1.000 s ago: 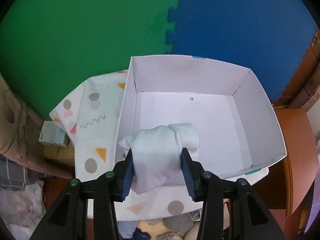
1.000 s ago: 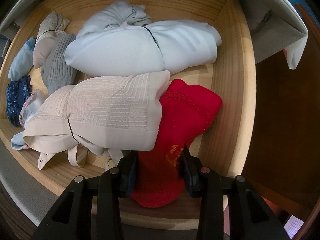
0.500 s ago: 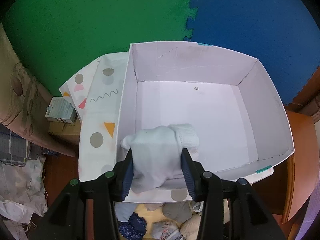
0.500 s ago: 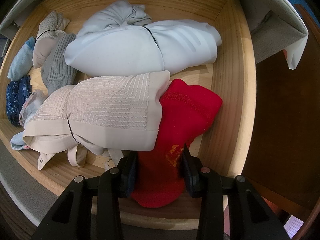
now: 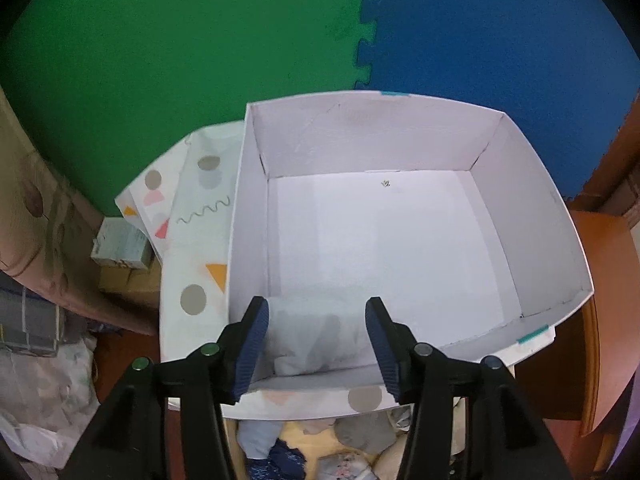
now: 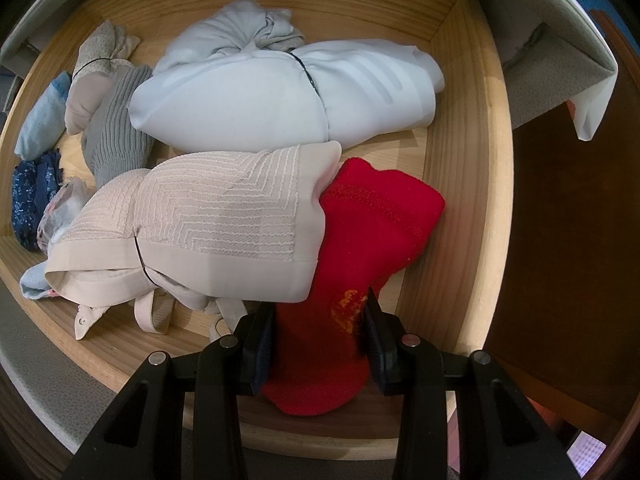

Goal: Take underwear out of drawer
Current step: 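Open the left tool to release the roll and withdraw over the drawer, then lift the red sock with the right tool and drop it into the white box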

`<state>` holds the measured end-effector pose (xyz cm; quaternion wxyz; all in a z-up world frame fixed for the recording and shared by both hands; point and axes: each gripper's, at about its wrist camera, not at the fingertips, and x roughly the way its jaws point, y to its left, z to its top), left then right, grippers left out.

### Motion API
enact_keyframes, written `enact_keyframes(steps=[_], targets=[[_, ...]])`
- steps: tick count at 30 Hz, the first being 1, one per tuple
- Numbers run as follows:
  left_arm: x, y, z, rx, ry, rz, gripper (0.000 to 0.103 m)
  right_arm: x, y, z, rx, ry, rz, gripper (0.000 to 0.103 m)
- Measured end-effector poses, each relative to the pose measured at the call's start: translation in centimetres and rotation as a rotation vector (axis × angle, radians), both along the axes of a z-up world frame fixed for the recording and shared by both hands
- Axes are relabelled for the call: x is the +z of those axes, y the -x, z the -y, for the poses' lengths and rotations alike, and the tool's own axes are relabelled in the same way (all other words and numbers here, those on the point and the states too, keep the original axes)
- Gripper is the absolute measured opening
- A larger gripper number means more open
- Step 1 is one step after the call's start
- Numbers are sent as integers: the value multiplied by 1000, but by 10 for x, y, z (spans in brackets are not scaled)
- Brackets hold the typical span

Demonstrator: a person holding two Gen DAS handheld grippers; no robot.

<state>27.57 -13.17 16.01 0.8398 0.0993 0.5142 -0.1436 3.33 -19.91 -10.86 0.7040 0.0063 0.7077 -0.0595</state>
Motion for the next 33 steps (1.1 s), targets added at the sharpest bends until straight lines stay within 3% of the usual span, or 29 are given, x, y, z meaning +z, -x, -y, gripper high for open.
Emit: enact_keyframes(steps=[11,20,24,33], targets=[[34,52,-27,-35,-18,81,52,-1,-1,0,-6,7,2,36],[50,107,-99,1,-28,115,53,6,-1,2,-21,26,33,35],[27,128,-130,30,-67,115,53,19,1,5,-48,-3,54,35],[-75,153,-167,110,-81,-18,53,71,1,15,-67,-34,115,35]])
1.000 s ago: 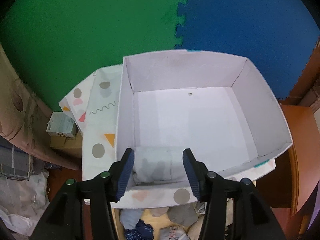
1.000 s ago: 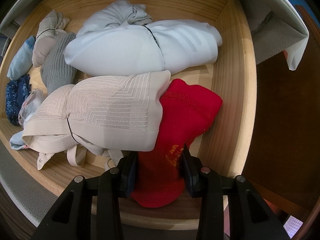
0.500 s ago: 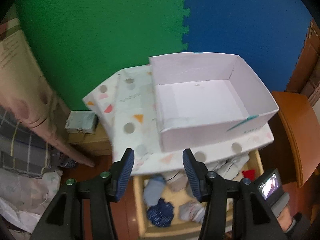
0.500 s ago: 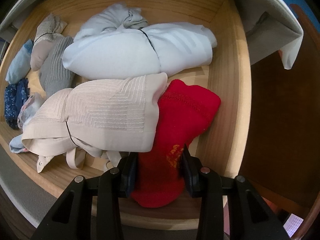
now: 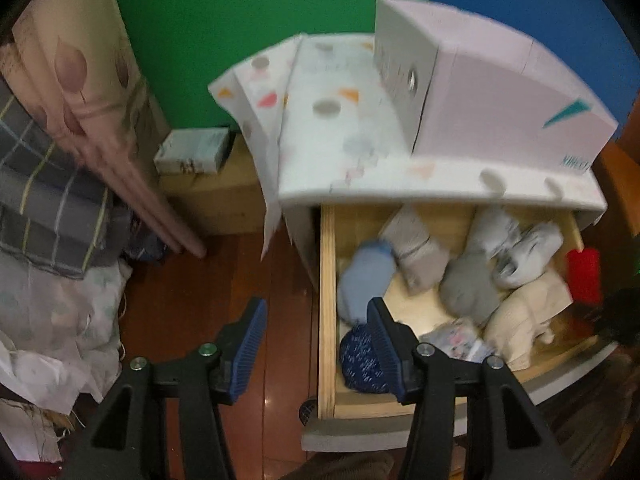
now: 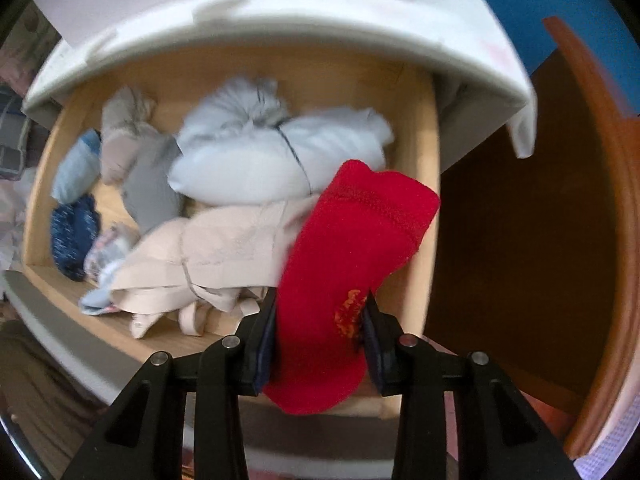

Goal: Take underwear out of drawer
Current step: 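Lift the red sock with the right tool and drop it into the white box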

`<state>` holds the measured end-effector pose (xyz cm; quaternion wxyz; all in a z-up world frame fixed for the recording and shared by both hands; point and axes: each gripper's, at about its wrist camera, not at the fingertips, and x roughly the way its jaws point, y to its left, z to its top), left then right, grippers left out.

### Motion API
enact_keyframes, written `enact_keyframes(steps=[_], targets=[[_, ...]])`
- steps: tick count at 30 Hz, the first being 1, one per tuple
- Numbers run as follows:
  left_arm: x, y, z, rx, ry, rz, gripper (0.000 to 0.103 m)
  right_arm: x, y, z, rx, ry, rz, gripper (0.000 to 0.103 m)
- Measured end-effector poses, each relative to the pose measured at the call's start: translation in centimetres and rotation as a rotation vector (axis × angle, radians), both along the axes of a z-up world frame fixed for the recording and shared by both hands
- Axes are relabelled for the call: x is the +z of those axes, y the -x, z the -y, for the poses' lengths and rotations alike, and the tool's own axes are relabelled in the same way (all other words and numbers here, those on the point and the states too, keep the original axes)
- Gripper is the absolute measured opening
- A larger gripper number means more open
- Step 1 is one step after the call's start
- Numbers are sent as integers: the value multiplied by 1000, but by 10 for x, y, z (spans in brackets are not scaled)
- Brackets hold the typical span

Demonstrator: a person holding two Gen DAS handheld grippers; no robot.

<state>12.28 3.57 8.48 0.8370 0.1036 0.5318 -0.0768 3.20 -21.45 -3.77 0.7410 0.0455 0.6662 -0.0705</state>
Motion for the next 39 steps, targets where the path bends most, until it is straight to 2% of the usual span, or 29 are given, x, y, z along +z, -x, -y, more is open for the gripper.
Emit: enact_keyframes(steps=[4,8,11,17,19,21,24,29,39], targets=[[-28,8,0,3,-2,-17,53,32,-2,5,-9,-34,40,35],[-40,13,2,-9,2,-21,53,71,-10,5,2,-33,95,35],[-44,16,3,-28,-24,-8,53,108,-17,5,10,-31,151,35],[-45,14,-2,-28,-15,-5,53,188,-59,4,22,0,298,35],[-45,13,-4,-28,-22,-6,53,208,-81,5,21,15,347,35],[-44,12,-5,-36,-32,-3,53,216,-103,5,17,23,363,35],[-43,7,-10,-32,-31,-7,53,219,-141,9,14,57,360,35],[-41,0,-21,-19,-27,-11,53,196,-199,12,1,93,316,35],[-57,-9,-21,-32,-30,-60,53,130,-238,16,-27,90,179,43]])
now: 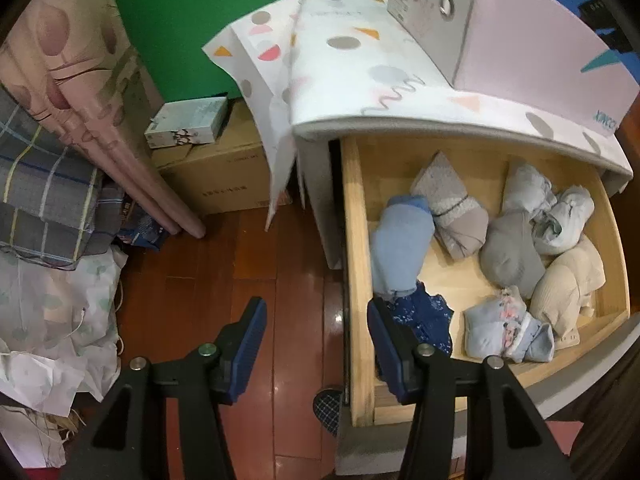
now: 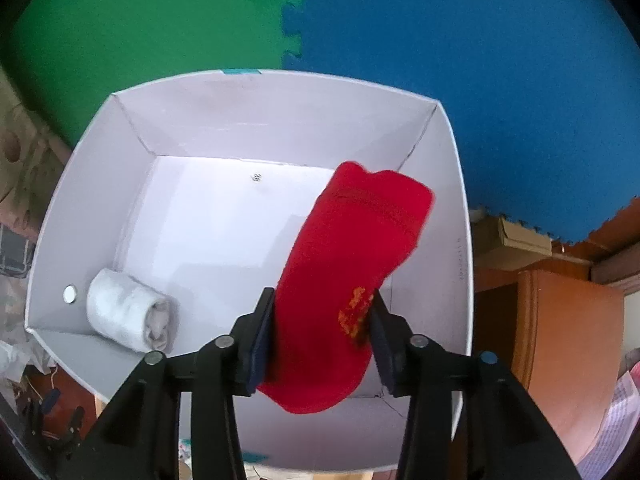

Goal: Take underwear out of drawer
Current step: 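Lift the red sock with the right tool and drop it into the white box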

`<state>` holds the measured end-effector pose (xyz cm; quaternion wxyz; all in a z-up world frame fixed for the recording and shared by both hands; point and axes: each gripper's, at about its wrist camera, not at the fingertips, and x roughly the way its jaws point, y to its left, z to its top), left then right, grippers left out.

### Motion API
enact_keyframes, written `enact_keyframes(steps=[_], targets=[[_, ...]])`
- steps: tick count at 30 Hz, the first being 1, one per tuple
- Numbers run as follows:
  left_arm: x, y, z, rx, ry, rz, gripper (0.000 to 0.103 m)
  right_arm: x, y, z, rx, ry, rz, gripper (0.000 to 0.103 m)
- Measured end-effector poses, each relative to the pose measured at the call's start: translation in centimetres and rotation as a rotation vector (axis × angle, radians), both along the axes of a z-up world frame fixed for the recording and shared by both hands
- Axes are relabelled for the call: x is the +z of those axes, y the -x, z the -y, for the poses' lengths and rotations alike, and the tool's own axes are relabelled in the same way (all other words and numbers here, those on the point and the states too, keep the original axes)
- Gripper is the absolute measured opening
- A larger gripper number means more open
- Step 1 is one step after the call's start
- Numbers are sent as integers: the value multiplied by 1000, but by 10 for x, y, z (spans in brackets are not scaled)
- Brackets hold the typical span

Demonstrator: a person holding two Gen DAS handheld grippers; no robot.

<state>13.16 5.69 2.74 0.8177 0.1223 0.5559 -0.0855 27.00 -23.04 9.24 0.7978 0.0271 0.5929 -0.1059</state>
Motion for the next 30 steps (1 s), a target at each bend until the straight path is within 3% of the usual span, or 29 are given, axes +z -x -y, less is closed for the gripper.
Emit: enact_keyframes(steps=[3,5,11,16,21,30], targets=[[-9,1,9,-19,-5,-25,53,-6,0,4,-11,6,-5,49],[-13,2,15,-38,-6,-43,53,-1,3,7,-25,1,15,61],[-23,6,29,-65,-7,-88,53,41,38,-1,14,-28,95,65],[-31,10,35,-56,-11,-120,53,54,91,-17,90,-63,46,73],[-39,14,38,-48,-18,-146,53,23,141,-40,197,-77,-71,73],[-42,20,37,-36,-24,-165,53,-88,177,-83,390,-76,-322,72]])
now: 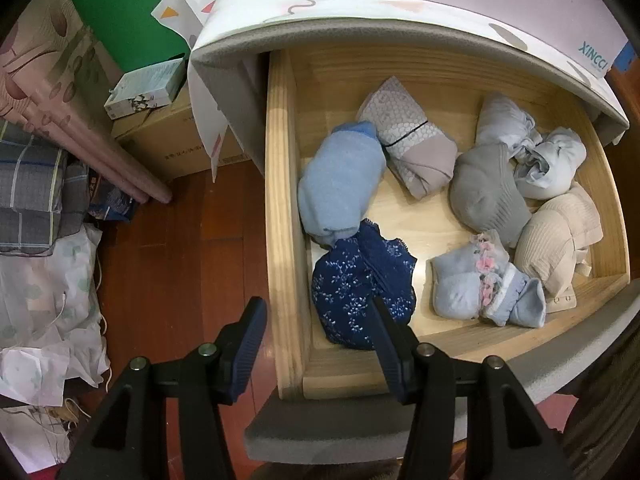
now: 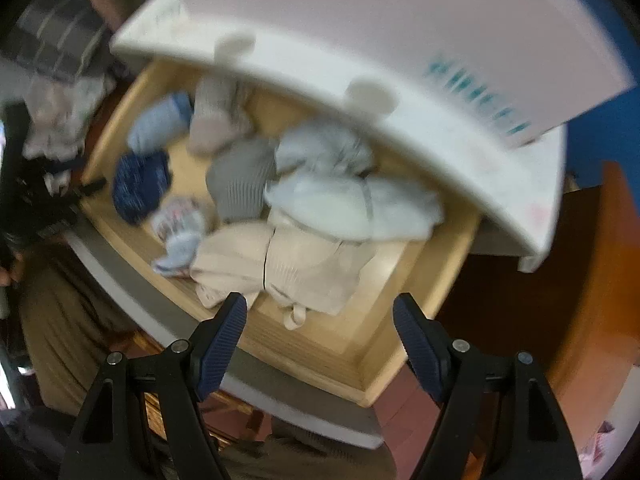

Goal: Take underwear out of drawer
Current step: 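Lift the red sock with the right tool and drop it into the white box, then lower the left tool to the flowered pale blue sock while the right tool reaches the beige bra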

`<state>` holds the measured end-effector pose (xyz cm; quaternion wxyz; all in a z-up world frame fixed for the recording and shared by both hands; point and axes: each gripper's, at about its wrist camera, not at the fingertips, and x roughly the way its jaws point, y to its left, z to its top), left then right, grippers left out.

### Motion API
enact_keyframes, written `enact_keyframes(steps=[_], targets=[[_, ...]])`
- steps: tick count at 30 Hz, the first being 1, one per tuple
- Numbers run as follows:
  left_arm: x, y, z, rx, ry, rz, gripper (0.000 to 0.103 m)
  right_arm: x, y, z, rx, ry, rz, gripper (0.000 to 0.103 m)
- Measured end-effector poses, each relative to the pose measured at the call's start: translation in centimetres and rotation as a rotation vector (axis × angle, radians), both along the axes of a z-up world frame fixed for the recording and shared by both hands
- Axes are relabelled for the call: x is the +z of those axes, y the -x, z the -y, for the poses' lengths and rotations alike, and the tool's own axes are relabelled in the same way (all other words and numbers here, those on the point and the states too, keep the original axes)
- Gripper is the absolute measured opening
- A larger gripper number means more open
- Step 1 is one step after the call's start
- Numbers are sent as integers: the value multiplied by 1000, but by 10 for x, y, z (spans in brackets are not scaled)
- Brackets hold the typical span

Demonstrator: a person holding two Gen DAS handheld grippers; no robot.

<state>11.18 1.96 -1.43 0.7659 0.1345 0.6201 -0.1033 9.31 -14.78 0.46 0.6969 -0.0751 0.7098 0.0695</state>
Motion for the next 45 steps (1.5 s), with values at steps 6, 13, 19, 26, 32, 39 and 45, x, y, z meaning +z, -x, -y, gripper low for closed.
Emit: enact_keyframes(steps=[6,13,19,26,32,39,45], targets=[[-1,0,1,4,4,-10,53,-51,0,-11,64,25,-44,73],[-1,0,1,10,15,-14,53,-77,-4,-34,194,72,-77,73],[2,-1,3,12,25,-14,53,-90,-12,-47,260,66,-79,83],[3,-3,6,13,32,-18,53,-100,-11,-42,257,-55,-147,83],[3,-3,8,9,31,-19,53,-103,-11,-34,243,-99,-161,83],[3,-4,12,4,29,-21,53,-109,7,-44,281,-106,-169,83],[3,-4,13,8,32,-23,53,-120,0,-53,244,-79,-172,83]])
